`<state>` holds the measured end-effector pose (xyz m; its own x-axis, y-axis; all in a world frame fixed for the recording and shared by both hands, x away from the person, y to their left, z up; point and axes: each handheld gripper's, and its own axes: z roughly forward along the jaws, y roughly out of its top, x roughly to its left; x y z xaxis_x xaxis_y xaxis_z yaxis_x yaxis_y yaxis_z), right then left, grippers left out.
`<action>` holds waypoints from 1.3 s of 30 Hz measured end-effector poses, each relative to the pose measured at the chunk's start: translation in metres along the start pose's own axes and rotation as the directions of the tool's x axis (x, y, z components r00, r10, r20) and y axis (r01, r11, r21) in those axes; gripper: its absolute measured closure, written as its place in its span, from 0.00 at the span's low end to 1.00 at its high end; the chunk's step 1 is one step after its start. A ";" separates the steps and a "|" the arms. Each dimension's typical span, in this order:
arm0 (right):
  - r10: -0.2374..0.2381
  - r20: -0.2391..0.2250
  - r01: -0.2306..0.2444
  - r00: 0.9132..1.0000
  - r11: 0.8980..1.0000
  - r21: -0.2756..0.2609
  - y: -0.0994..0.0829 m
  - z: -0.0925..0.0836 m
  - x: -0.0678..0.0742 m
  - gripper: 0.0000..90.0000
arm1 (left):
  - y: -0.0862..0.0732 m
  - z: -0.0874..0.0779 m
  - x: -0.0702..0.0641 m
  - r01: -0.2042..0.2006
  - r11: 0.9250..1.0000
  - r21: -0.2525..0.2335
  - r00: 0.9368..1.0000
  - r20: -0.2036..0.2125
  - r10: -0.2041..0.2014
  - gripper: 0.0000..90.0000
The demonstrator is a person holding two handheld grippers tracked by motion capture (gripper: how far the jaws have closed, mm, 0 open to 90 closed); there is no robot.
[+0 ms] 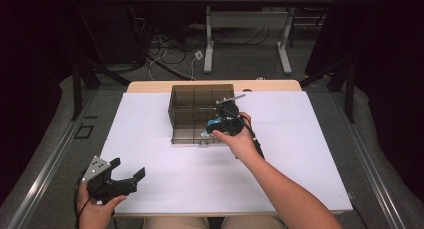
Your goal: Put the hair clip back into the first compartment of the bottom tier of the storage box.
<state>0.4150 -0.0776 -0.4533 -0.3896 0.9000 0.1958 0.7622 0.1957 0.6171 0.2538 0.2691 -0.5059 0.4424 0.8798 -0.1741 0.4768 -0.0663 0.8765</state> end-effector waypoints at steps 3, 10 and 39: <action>-0.012 0.002 0.012 1.000 1.000 -0.008 0.002 0.002 0.005 0.36 | 0.000 0.000 0.000 0.000 1.000 0.000 1.000 0.001 0.000 0.01; -0.031 -0.010 0.031 0.999 0.999 -0.016 0.005 0.007 0.014 0.36 | 0.000 0.000 0.000 -0.001 1.000 -0.001 1.000 0.002 0.001 0.01; -0.069 -0.016 0.069 0.997 0.998 -0.010 0.010 0.038 0.046 0.36 | 0.000 0.000 0.001 0.001 1.000 0.000 1.000 0.009 -0.001 0.01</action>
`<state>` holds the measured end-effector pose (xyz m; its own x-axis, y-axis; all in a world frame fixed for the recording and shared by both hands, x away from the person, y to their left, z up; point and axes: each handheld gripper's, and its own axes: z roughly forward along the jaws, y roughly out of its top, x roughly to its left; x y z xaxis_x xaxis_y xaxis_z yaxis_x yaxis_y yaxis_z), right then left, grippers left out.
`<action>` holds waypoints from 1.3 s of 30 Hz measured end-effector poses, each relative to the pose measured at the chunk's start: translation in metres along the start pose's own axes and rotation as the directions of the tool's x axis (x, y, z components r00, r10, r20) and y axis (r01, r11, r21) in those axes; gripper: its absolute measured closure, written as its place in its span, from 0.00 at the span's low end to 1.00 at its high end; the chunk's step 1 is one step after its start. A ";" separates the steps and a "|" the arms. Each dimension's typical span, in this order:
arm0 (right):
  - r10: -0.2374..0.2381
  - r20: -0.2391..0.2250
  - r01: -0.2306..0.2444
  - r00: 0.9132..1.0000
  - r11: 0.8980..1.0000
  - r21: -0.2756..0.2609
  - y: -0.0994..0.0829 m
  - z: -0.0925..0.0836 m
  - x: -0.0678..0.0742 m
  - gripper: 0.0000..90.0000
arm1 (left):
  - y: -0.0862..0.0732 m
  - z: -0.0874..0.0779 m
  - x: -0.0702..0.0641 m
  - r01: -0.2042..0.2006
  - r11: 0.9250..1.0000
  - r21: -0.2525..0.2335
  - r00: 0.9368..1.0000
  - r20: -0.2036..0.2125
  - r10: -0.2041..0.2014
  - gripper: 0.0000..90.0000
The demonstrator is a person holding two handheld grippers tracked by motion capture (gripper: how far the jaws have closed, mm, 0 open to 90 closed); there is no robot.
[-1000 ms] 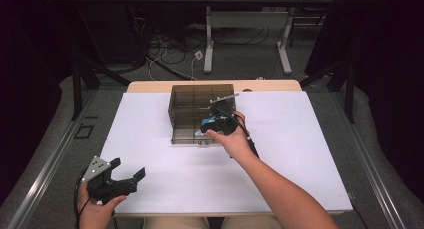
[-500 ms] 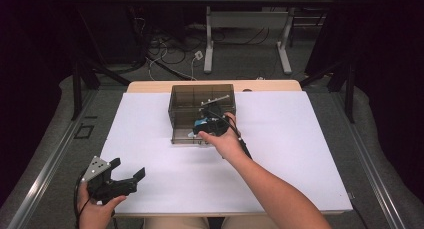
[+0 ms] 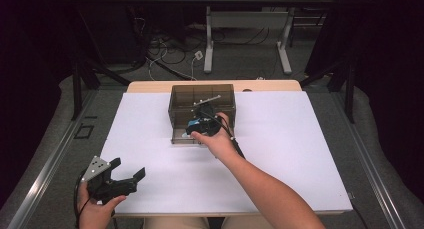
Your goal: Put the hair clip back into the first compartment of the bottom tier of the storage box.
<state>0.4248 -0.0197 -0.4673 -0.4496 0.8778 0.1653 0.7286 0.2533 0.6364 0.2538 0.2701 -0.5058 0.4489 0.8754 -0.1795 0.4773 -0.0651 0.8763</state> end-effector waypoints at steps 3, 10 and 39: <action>0.003 -0.005 -0.003 1.000 1.000 -0.005 0.001 0.002 0.002 0.36 | 0.000 0.000 0.000 0.001 1.000 0.000 1.000 0.001 -0.001 0.01; -0.001 -0.006 0.001 1.000 1.000 -0.010 0.004 0.009 0.007 0.36 | 0.000 0.000 0.000 0.001 1.000 -0.002 1.000 0.004 -0.001 0.01; -0.034 0.012 0.034 0.999 0.999 -0.020 0.010 0.037 0.033 0.36 | 0.000 0.000 -0.001 0.008 1.000 -0.014 1.000 0.010 -0.008 0.01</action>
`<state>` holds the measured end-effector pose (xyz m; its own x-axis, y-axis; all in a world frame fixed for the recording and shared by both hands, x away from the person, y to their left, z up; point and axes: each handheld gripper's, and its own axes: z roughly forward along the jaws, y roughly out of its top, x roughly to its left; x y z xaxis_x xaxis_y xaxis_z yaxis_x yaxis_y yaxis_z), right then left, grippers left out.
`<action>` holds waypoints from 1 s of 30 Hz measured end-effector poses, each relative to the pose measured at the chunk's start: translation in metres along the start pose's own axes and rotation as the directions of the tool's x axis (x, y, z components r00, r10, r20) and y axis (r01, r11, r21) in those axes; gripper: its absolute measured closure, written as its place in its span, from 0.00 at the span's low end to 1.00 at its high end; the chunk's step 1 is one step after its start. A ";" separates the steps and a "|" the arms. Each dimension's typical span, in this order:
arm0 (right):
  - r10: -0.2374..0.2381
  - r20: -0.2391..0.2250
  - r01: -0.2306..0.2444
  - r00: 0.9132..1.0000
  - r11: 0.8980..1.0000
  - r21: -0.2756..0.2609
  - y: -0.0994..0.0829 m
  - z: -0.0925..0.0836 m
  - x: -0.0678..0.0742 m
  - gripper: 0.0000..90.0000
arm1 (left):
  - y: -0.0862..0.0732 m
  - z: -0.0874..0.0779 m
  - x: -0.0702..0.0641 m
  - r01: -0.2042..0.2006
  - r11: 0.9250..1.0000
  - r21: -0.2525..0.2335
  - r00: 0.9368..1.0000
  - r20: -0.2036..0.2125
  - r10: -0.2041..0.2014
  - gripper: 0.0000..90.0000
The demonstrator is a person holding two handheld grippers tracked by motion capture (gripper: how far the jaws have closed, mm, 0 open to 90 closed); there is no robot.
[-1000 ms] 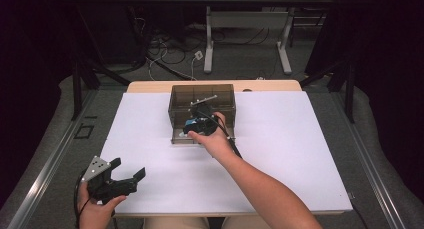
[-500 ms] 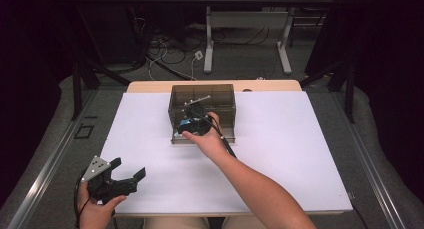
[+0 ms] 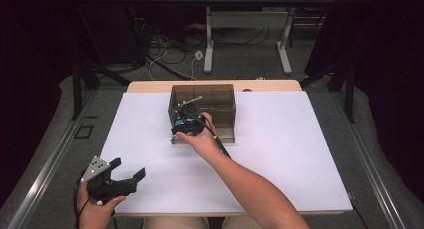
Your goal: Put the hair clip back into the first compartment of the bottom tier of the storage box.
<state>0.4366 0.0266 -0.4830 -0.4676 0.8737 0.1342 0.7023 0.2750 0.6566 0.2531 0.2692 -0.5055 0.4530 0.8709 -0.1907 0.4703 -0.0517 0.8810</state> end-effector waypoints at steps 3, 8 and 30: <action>-0.004 0.000 0.004 1.000 1.000 0.005 0.001 0.003 0.003 0.36 | 0.000 -0.001 0.000 -0.006 1.000 0.000 1.000 -0.002 0.006 0.01; -0.024 0.018 0.024 1.000 1.000 0.000 0.001 0.008 0.008 0.36 | 0.000 -0.002 0.000 -0.010 1.000 0.007 1.000 0.004 0.010 0.01; -0.017 0.044 0.016 0.999 0.999 0.028 -0.001 0.026 0.011 0.35 | 0.001 -0.001 0.000 -0.014 1.000 0.008 1.000 0.011 0.013 0.01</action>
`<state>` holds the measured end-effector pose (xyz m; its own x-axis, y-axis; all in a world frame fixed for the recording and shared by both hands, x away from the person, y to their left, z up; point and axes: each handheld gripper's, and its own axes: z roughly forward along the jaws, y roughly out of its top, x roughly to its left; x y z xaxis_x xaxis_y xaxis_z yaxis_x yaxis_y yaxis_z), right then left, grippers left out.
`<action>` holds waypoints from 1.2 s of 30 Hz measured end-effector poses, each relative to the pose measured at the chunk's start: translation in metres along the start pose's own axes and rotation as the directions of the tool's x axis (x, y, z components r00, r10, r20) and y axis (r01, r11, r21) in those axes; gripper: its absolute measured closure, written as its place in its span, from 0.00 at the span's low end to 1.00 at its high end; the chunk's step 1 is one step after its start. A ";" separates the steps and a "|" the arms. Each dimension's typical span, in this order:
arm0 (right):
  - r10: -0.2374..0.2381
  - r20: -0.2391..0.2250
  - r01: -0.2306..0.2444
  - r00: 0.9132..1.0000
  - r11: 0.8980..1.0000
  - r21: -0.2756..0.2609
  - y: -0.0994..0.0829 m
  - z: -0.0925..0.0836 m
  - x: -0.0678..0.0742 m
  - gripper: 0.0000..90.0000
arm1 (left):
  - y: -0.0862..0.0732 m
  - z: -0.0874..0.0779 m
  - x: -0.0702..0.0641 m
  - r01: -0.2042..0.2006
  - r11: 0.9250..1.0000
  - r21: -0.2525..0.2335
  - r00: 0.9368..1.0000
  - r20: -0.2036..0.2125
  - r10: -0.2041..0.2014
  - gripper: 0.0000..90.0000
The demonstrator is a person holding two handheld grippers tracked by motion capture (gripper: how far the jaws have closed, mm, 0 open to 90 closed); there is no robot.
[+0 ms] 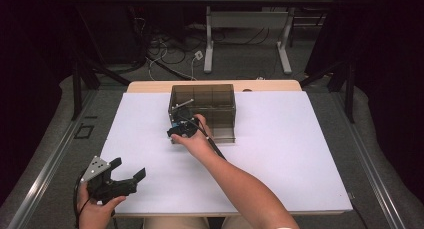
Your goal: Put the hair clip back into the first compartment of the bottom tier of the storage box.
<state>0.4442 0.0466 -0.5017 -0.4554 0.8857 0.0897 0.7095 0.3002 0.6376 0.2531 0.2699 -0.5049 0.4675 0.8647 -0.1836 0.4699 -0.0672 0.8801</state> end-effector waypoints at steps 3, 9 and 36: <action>-0.002 0.003 0.002 1.000 1.000 0.008 0.000 0.000 0.000 0.35 | 0.000 0.000 0.000 -0.001 1.000 0.002 1.000 0.001 0.001 0.01; 0.005 0.000 -0.005 1.000 1.000 -0.003 0.001 0.001 -0.002 0.33 | 0.000 0.000 0.000 0.001 1.000 0.000 1.000 0.000 -0.001 0.01; -0.052 -0.009 0.052 0.999 0.997 -0.059 -0.003 -0.025 -0.011 0.16 | 0.000 0.001 -0.001 -0.006 1.000 0.010 1.000 0.001 0.006 0.01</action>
<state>0.4335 0.0268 -0.4853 -0.4968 0.8656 0.0632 0.6518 0.3241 0.6857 0.2537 0.2688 -0.5054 0.4710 0.8638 -0.1788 0.4748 -0.0774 0.8767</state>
